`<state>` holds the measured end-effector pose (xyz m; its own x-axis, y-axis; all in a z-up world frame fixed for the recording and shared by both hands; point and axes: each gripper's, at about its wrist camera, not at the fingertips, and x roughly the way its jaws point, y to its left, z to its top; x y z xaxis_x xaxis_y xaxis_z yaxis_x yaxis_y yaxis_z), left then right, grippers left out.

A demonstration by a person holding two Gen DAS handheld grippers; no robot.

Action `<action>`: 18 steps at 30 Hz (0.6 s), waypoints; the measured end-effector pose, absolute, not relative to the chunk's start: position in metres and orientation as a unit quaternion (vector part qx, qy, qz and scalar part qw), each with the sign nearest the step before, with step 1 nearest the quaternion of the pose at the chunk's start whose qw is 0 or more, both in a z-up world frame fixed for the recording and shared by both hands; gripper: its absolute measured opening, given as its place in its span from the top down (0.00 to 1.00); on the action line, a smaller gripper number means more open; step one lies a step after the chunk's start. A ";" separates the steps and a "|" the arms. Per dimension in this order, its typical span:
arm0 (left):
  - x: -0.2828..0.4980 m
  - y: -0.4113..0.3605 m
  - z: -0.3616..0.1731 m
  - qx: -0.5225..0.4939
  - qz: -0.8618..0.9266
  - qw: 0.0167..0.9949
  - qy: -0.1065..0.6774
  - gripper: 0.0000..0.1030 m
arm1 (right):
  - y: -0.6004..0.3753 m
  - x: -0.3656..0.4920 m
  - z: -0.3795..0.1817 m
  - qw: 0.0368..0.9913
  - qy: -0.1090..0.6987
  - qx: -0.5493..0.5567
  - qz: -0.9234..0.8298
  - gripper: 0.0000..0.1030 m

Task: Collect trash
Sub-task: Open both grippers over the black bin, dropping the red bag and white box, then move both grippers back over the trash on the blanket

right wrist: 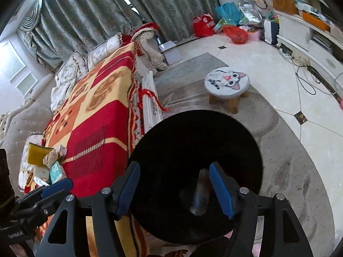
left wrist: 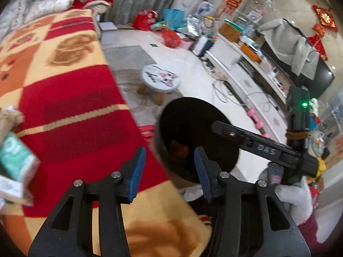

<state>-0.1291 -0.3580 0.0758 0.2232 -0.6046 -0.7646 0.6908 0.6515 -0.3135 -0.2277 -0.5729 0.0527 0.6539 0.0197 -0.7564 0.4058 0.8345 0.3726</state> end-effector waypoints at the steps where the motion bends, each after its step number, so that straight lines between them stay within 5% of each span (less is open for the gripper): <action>1: -0.129 -0.353 0.076 0.053 -0.404 0.788 0.461 0.56 | -0.568 -0.227 0.055 0.872 0.401 0.261 -0.106 0.37; 18: -0.121 -0.252 0.089 0.061 -0.274 0.868 0.410 0.56 | -0.473 -0.195 0.090 0.902 0.395 0.166 -0.049 0.37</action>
<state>-0.1214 -0.2518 0.0890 0.5138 -0.4249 -0.7453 0.5246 0.8430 -0.1189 -0.1953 -0.4726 0.0905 0.6837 0.0430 -0.7285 0.2193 0.9400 0.2613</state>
